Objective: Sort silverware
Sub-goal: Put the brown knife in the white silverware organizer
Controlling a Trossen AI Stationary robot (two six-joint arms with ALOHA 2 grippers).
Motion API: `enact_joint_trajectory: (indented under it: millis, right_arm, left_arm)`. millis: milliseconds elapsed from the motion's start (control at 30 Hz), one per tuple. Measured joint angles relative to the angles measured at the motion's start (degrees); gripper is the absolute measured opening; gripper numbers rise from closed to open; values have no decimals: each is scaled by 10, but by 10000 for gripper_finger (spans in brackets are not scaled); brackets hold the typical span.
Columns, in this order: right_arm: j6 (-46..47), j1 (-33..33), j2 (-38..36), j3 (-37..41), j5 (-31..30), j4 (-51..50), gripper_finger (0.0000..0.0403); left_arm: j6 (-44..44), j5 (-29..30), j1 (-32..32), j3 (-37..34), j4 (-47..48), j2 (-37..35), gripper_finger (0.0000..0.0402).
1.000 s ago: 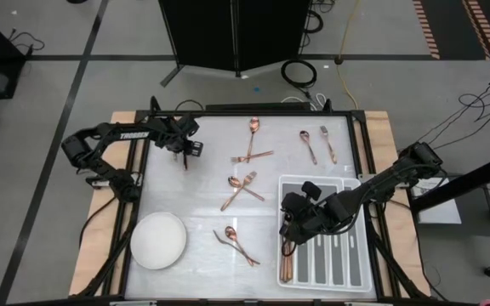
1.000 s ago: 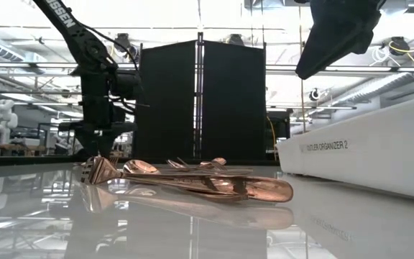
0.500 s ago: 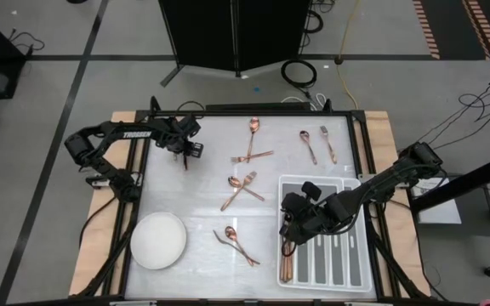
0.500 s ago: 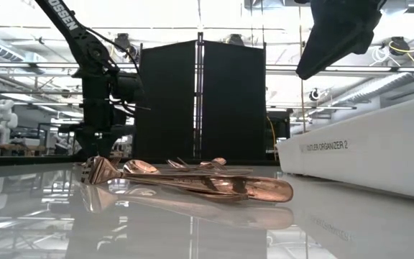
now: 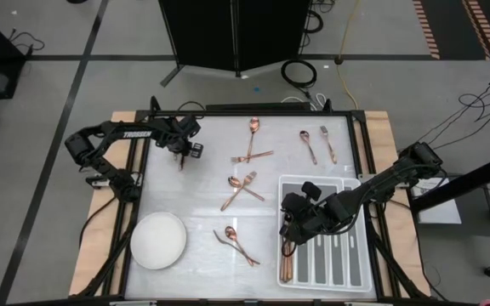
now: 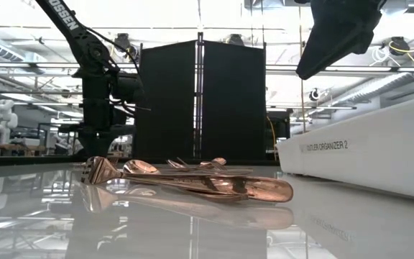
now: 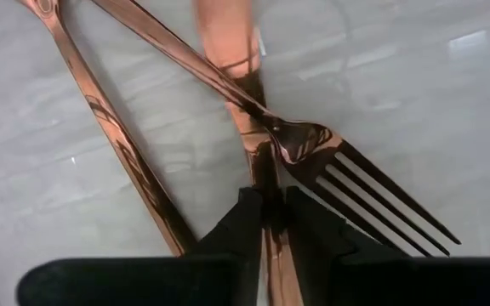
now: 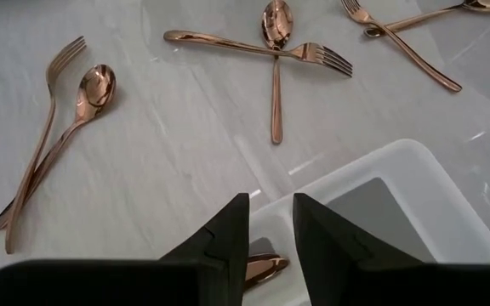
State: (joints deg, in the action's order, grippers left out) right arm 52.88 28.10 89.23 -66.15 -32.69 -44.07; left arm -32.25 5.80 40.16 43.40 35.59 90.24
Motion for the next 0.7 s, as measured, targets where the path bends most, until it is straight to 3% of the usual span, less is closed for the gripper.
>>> enact_joint_trajectory:
  millis: [700]
  right_arm:
    - [-3,0,0,0,0,-13,86]
  left_arm:
    - [12,-17,0,36,41,1,35]
